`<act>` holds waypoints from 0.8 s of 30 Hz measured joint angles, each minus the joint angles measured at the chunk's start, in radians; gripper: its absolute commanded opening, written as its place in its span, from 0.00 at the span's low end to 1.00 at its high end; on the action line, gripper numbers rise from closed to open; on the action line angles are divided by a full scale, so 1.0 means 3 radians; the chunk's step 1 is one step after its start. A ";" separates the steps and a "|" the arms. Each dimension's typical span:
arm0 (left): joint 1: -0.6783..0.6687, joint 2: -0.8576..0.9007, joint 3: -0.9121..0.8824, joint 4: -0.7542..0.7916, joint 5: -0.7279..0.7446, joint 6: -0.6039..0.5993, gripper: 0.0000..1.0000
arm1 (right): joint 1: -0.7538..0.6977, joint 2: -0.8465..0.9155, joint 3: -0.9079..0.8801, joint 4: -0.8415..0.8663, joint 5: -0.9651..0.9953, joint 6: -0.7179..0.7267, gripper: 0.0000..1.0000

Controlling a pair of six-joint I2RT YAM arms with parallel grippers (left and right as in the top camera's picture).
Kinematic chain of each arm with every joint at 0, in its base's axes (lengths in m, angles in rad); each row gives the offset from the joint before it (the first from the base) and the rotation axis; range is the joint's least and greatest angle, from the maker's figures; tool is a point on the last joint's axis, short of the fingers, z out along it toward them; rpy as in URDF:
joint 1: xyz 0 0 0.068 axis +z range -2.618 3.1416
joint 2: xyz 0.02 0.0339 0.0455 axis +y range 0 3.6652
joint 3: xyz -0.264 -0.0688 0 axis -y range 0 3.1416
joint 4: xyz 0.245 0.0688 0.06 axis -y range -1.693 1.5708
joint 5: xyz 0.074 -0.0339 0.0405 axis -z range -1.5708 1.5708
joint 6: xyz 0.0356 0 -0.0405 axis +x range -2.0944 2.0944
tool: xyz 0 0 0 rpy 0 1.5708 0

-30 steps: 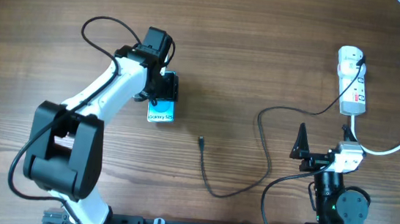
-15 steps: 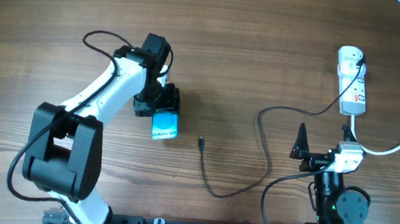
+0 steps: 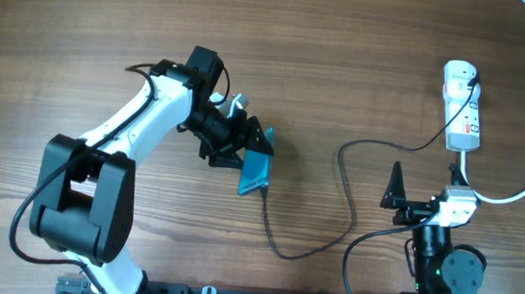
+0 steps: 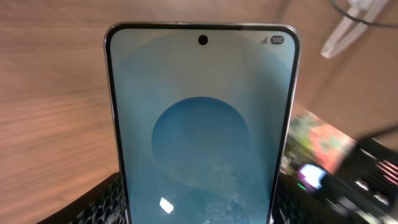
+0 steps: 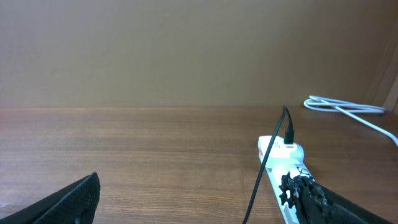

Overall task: Plug charger to phone and switch on socket
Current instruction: 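Move the held phone right and down toward the cable's USB-C end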

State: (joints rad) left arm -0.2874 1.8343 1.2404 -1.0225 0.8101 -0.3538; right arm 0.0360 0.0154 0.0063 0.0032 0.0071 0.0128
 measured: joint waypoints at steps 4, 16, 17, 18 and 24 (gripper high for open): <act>-0.0003 0.0000 0.0000 -0.0098 0.0301 -0.0003 0.65 | 0.0000 0.0000 0.0000 0.0000 0.0000 0.0000 1.00; -0.0003 0.0000 0.0000 -0.0195 0.0735 -0.0003 0.65 | 0.0000 0.0000 0.0000 0.0000 0.0000 0.0000 1.00; -0.0003 0.0000 0.0000 -0.0206 0.0790 -0.0004 0.64 | 0.0000 0.0000 0.0000 0.0000 0.0000 0.0000 1.00; -0.0003 0.0000 0.0000 -0.0214 0.0813 -0.0005 0.63 | 0.0000 0.0000 0.0000 0.0000 0.0000 0.0000 1.00; -0.0003 0.0000 0.0000 -0.0226 0.0898 -0.0015 0.62 | 0.0000 0.0000 0.0000 0.0000 0.0000 0.0000 1.00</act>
State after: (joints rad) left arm -0.2882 1.8343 1.2404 -1.0904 1.0794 -0.3584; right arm 0.0360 0.0154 0.0063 0.0032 0.0071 0.0128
